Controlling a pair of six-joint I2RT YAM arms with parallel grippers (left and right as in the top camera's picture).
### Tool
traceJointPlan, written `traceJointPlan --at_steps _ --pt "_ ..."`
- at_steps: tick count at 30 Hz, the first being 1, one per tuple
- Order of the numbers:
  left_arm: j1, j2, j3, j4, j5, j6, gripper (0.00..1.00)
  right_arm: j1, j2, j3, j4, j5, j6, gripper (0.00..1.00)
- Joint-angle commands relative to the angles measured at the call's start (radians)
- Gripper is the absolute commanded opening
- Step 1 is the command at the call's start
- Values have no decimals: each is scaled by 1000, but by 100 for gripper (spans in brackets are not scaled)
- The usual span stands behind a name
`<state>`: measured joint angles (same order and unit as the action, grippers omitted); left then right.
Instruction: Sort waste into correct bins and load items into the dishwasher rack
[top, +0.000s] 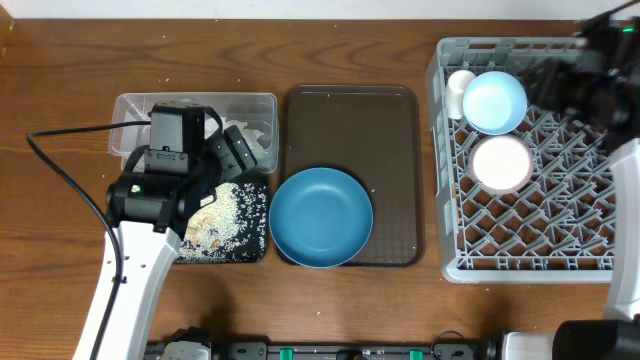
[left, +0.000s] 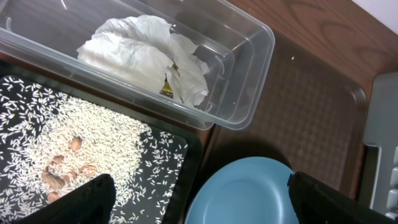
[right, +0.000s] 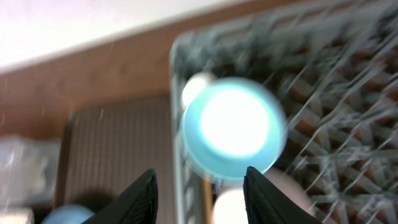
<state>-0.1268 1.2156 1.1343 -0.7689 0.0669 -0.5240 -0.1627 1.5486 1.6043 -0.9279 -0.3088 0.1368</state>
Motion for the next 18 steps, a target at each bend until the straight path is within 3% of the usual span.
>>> traceJointPlan --at_steps 1,11,18 --pt "3 -7 22 0 -19 2 91 69 24 -12 -49 53 -61 43" --pt "3 -7 22 0 -19 2 91 211 43 -106 54 103 -155 46" --pt "3 -7 22 0 -19 3 91 231 83 -189 175 201 -165 48"
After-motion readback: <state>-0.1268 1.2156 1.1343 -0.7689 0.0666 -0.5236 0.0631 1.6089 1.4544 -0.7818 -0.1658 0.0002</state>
